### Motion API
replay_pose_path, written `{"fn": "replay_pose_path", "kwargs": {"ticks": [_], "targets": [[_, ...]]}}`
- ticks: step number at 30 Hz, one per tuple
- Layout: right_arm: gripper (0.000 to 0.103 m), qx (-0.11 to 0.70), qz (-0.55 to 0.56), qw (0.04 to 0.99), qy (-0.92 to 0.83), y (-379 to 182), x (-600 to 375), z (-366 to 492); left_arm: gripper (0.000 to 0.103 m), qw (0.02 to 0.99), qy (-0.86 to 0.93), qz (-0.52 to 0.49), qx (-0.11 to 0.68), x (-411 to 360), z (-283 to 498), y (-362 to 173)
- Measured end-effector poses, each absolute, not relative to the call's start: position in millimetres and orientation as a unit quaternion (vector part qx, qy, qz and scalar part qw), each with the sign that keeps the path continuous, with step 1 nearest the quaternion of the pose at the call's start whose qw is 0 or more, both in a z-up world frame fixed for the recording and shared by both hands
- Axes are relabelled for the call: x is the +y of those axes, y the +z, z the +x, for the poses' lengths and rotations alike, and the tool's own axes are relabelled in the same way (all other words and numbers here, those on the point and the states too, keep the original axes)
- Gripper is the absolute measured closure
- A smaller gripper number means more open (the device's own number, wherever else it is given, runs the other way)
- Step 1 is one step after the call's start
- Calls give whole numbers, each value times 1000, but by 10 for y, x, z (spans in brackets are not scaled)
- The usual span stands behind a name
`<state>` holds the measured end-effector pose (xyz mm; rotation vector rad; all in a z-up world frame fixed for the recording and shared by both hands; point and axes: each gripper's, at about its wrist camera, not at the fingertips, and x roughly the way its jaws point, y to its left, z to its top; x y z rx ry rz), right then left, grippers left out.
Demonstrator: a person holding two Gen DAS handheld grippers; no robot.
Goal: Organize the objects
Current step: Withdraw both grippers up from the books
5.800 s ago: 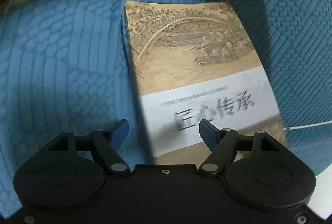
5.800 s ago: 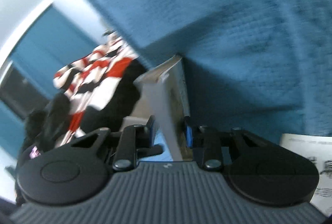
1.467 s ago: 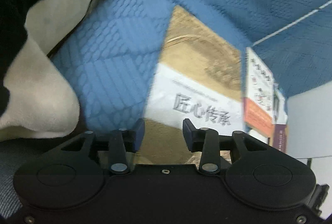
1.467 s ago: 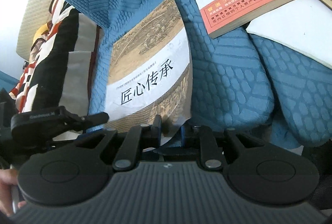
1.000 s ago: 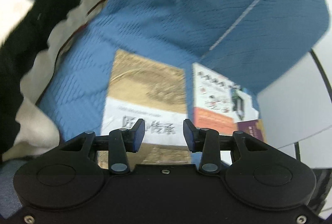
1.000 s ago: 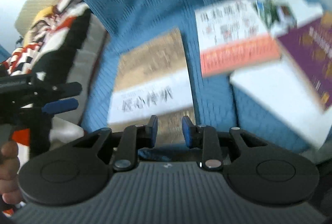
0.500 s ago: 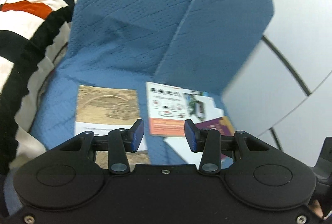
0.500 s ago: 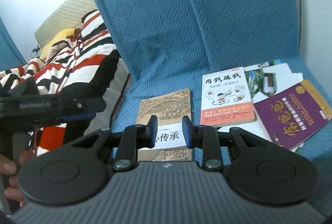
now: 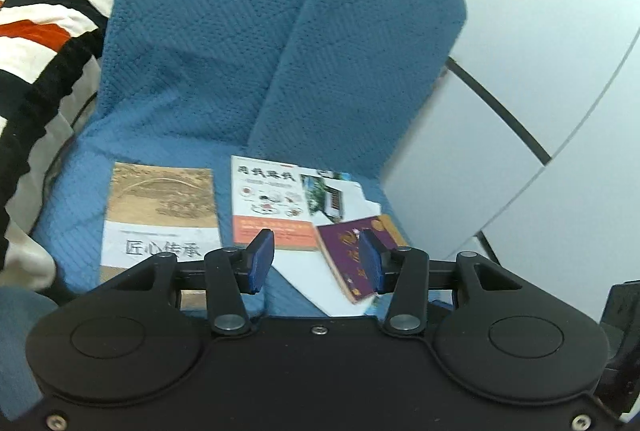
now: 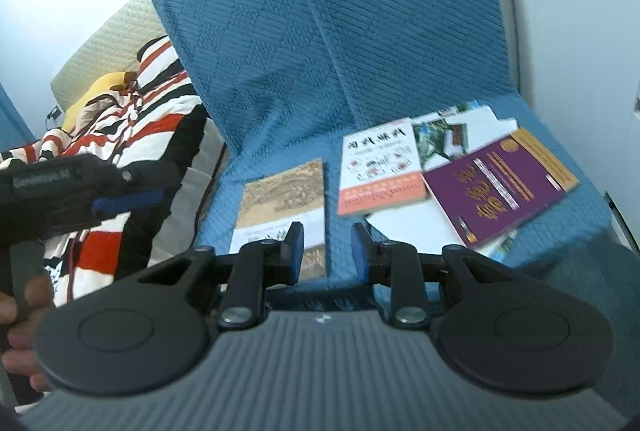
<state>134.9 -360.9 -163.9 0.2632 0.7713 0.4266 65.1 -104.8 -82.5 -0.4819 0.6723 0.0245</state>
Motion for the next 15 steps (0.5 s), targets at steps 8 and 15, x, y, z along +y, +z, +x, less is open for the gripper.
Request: {"fn": "replay_pose_path", "kwargs": {"ticks": [8,15], "targets": [[73,372,132,900,184,-1667,-3952,1117,55,915,-10,-230,331,-1456,532,-801],[73,377,135,900,172,-1725,-4126,988,52,916,-33,-212,338,-1719,521,-810]]}}
